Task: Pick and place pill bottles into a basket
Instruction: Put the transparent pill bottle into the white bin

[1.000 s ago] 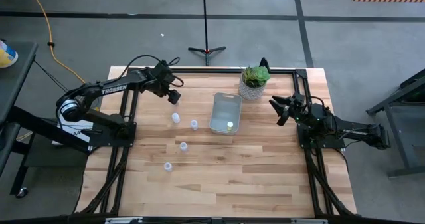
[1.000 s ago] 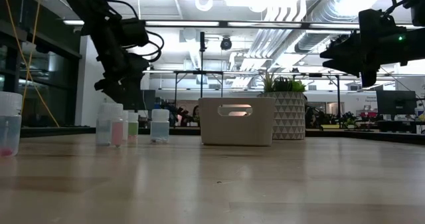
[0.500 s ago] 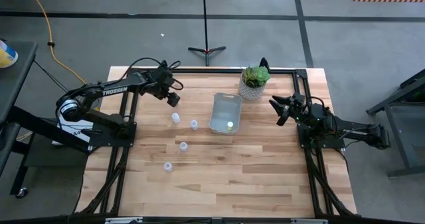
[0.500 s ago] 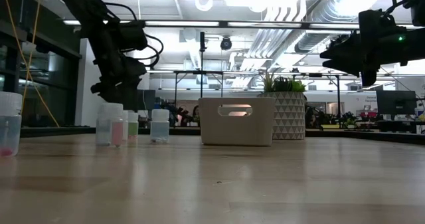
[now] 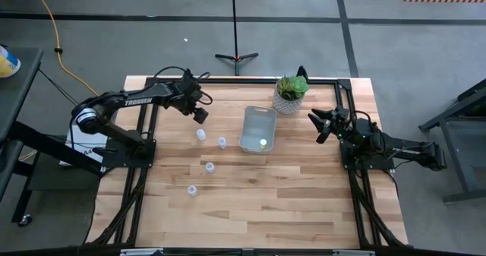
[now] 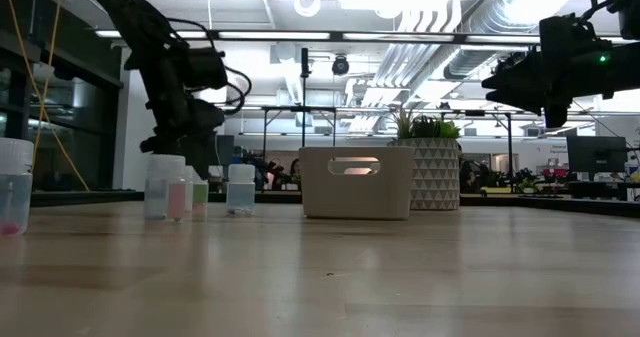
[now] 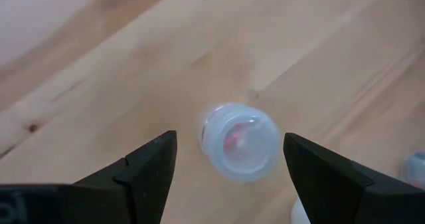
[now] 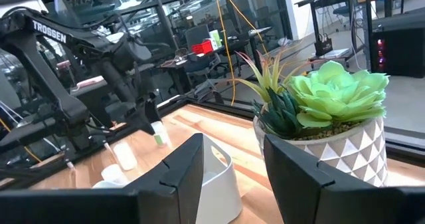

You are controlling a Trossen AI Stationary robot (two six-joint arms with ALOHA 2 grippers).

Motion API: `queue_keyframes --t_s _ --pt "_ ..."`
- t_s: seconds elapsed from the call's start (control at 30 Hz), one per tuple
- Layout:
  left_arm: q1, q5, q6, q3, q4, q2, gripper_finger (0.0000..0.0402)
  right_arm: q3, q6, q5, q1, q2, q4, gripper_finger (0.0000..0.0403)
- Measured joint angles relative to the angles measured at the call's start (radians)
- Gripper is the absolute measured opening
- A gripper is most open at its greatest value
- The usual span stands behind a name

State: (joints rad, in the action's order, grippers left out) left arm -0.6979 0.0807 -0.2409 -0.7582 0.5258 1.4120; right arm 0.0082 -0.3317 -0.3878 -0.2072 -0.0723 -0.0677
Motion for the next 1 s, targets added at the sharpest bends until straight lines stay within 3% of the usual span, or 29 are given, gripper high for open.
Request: queue_keyframes --t_s 0.53,1.0 --pt "0.006 0.006 0.047 0.001 -0.055 0.029 0.0305 0.000 -0.003 0.000 0.000 0.000 0.000 0.0149" --pt "0.005 0.006 0.060 -0.002 -0.057 0.030 0.0175 0.000 0.000 0.000 0.000 0.000 0.000 0.0149"
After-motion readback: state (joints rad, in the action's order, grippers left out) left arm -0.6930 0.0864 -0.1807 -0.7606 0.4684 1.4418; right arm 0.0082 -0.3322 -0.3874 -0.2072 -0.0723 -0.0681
